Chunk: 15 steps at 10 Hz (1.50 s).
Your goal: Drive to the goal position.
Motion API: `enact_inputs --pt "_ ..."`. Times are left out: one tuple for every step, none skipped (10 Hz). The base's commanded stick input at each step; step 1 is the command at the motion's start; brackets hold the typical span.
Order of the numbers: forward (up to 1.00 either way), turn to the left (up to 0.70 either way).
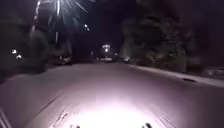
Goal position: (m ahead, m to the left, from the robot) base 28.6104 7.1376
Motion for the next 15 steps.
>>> enact_inputs --pt "0.85 0.00" --pt "0.85 0.00" --pt "0.85 0.00" --pt "0.85 0.00" --pt "0.85 0.00" --pt "0.85 0.00" --pt "0.85 0.00" --pt "0.85 0.00" --pt "0.85 0.00" --pt "0.85 0.00" --pt "0.85 0.00" --pt "0.85 0.00" --pt "0.85 0.00" --pt "0.85 0.00" --pt "0.85 0.00"
